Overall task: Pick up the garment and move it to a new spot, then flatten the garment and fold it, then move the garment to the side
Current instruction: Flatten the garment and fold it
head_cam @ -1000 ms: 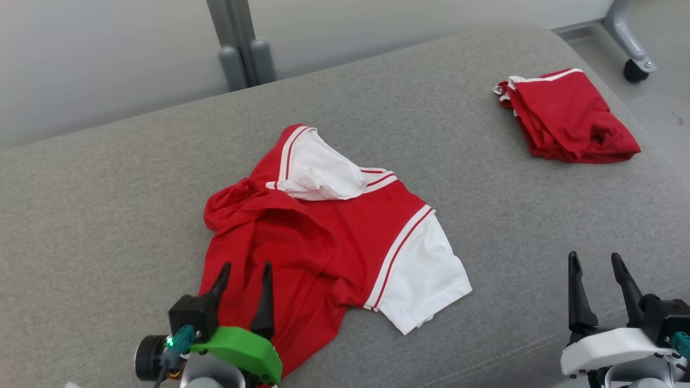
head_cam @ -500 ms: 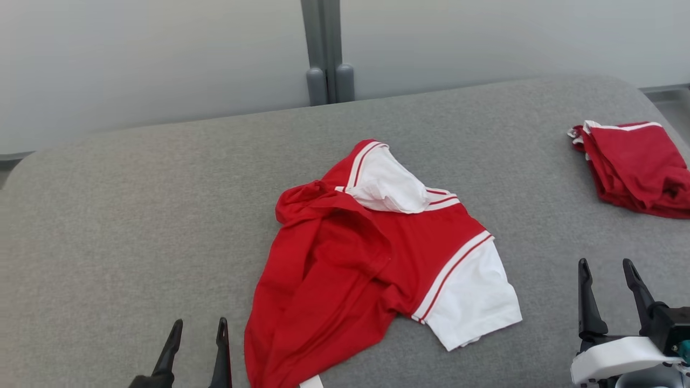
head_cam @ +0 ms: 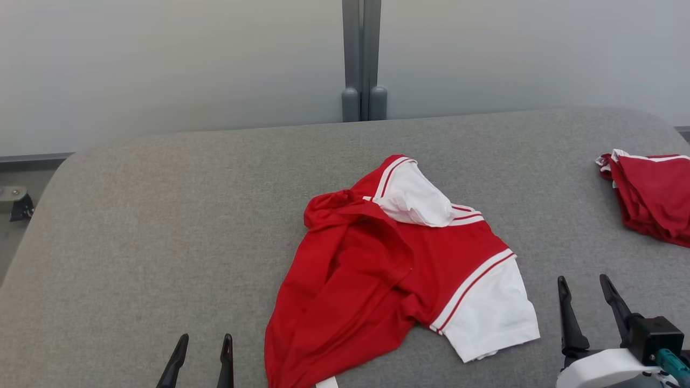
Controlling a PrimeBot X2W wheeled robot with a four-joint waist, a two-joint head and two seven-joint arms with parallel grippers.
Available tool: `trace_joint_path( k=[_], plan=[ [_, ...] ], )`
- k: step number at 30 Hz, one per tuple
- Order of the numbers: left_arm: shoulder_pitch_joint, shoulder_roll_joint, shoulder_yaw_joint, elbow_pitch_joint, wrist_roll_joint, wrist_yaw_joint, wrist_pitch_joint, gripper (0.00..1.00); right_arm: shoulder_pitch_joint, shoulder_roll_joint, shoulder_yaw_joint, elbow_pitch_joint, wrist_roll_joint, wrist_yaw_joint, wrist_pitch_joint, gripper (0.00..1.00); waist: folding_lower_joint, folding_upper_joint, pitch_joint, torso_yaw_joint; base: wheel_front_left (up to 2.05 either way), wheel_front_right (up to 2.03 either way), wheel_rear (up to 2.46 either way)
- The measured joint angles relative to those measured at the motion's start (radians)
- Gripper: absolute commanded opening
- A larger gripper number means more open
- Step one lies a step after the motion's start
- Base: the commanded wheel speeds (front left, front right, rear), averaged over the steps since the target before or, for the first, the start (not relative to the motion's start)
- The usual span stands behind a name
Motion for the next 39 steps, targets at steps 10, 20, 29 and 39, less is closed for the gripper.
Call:
trace_joint_path(
  k=[10, 20, 29, 39],
  plan=[
    [-0.004, -0.017, -0.005, 0.051, 0.032, -0.038, 0.000, 1.00, -0.001, 0.005, 0.035, 0.015, 0.035, 0.000, 0.000, 1.00, 0.0000, 0.0000, -0.002, -0.016, 0.00, 0.00, 0.00],
    [-0.003, 0.037, -0.178, 0.123, -0.031, -0.056, 0.152, 1.00, -0.086, -0.137, 0.195, 0.156, 0.125, 0.000, 0.182, 1.00, 0.0000, 0.0000, 0.000, -0.033, 0.00, 0.00, 0.00],
    [-0.033, 0.071, -0.254, 0.165, -0.083, -0.057, 0.236, 1.00, -0.129, -0.181, 0.247, 0.217, 0.136, 0.000, 0.348, 1.00, 0.0000, 0.0000, 0.029, -0.034, 0.00, 0.00, 0.00],
    [-0.117, 0.065, -0.270, 0.255, -0.121, -0.057, 0.223, 0.42, -0.166, -0.165, 0.272, 0.248, 0.152, 0.000, 0.345, 1.00, 0.0000, 0.0000, 0.082, -0.031, 0.00, 0.00, 0.00]
  ],
)
